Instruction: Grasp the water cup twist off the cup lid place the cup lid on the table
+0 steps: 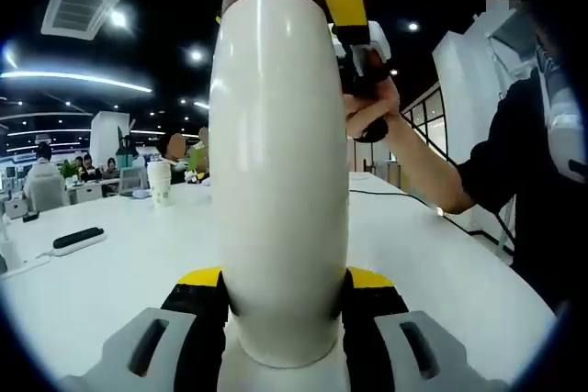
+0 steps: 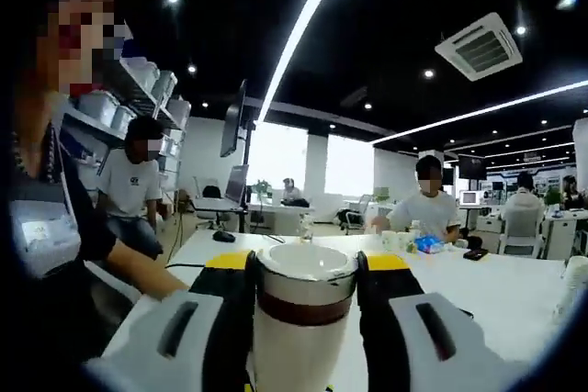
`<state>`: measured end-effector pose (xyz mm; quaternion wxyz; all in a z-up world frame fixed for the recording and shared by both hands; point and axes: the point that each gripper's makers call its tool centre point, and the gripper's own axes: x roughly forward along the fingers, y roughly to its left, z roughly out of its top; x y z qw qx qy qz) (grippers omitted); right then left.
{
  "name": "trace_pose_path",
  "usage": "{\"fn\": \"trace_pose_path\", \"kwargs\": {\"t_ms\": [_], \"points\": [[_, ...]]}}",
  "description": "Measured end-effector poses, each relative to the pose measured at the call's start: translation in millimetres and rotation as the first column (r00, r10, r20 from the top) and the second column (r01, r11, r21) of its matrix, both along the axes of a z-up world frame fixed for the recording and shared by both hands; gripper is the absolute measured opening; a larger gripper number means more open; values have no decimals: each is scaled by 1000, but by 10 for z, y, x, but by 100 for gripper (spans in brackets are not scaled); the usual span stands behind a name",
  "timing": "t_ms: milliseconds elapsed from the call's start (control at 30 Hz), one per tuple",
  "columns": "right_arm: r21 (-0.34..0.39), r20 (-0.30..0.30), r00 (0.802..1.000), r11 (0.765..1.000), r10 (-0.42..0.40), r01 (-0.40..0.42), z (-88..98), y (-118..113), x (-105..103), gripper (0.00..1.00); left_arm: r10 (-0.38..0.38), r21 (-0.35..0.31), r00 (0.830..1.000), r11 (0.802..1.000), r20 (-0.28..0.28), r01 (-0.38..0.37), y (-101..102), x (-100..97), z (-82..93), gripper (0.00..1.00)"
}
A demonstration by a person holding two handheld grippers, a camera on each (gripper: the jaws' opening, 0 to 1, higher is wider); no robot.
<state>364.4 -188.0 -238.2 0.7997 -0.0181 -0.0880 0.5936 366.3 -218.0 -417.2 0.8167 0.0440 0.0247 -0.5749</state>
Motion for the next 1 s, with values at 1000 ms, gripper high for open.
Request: {"fn": "trace_pose_path", "kwargs": {"t_ms": [1000], "points": [[178, -42, 846, 830, -531, 529, 70, -128, -15, 65, 0, 4, 1000, 1000, 8, 0, -24, -18, 3, 50]]}}
